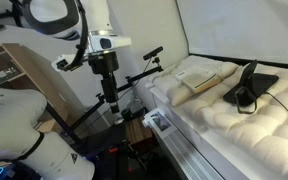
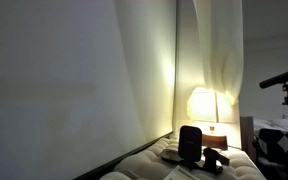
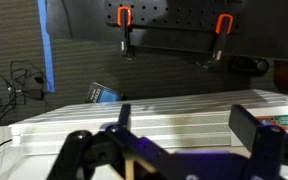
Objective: Pick up the black watch and put it on top of the white book
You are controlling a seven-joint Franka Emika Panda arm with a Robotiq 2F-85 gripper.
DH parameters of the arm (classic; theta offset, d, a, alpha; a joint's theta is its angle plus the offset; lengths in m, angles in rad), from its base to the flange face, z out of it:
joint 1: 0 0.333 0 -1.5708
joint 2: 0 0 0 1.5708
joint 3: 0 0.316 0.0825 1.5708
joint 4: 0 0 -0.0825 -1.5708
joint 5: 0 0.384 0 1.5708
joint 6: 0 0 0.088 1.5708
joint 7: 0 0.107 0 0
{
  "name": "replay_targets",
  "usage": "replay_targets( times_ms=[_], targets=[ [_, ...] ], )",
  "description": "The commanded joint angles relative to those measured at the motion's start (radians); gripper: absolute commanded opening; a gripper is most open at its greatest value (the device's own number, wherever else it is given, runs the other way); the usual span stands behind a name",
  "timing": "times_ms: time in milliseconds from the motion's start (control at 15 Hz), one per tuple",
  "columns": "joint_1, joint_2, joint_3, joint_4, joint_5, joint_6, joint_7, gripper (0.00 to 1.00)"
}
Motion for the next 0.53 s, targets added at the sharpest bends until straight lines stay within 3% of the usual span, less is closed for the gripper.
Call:
replay_targets(
  times_ms=[0,467],
  targets=[
    [0.006,0.0,-0.006,0.002,-0.003,-0.003,0.003,1.0],
    [-0.028,0.107,-0.019,0.084,-0.035,0.272,0.021,1.0]
  ],
)
